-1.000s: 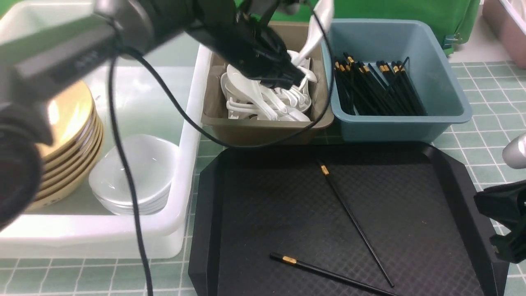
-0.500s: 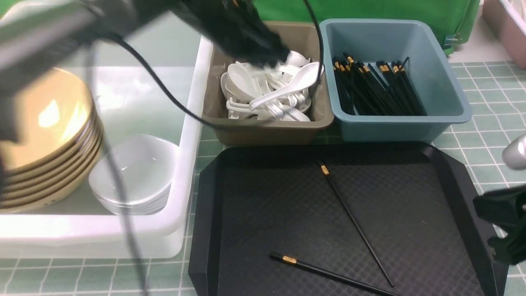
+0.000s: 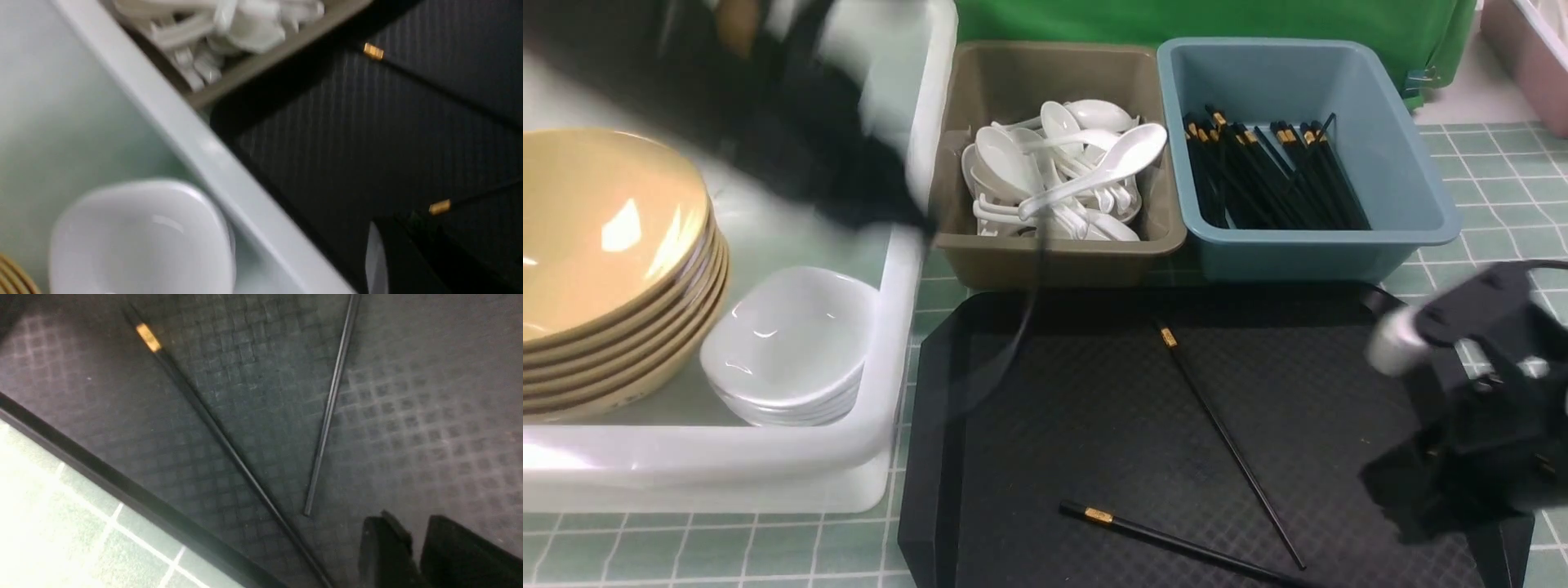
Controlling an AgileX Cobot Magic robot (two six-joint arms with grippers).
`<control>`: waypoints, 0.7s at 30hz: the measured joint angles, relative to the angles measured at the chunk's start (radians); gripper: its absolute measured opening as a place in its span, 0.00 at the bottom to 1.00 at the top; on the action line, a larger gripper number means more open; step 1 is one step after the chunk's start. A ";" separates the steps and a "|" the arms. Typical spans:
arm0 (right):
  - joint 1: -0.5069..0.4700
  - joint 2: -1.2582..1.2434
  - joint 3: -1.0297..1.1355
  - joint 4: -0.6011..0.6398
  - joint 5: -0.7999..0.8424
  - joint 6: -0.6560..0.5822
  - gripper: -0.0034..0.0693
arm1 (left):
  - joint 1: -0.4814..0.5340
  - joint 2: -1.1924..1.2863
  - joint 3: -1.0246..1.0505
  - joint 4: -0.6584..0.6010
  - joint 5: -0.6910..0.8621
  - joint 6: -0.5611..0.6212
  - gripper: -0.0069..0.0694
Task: On blue table put chopsticks spoon bowls plates into blue grey white boxes.
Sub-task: 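Grasp the chopsticks with the right gripper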
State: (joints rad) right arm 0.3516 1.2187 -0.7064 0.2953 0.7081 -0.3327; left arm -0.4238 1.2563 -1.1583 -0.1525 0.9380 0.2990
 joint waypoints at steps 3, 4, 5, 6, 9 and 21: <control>0.005 0.074 -0.040 0.002 0.011 0.008 0.36 | 0.000 -0.115 0.206 0.032 -0.064 -0.005 0.10; 0.019 0.122 -0.066 0.003 0.004 0.012 0.41 | 0.000 -0.207 0.321 0.052 -0.098 -0.008 0.10; 0.036 0.157 -0.086 0.003 -0.006 0.013 0.44 | 0.000 -0.265 0.393 0.061 -0.120 -0.008 0.10; 0.053 0.181 -0.100 0.003 -0.012 0.013 0.45 | 0.000 -0.302 0.434 0.065 -0.131 -0.008 0.10; 0.096 0.269 -0.154 -0.012 -0.022 0.013 0.50 | 0.000 -0.413 0.542 0.074 -0.163 -0.011 0.10; 0.123 0.608 -0.388 -0.117 -0.008 0.044 0.42 | 0.000 -0.677 0.687 0.078 -0.379 -0.017 0.10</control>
State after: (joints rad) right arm 0.4743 1.8266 -1.0940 0.1788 0.7000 -0.2889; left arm -0.4238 0.5796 -0.4711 -0.0745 0.5586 0.2824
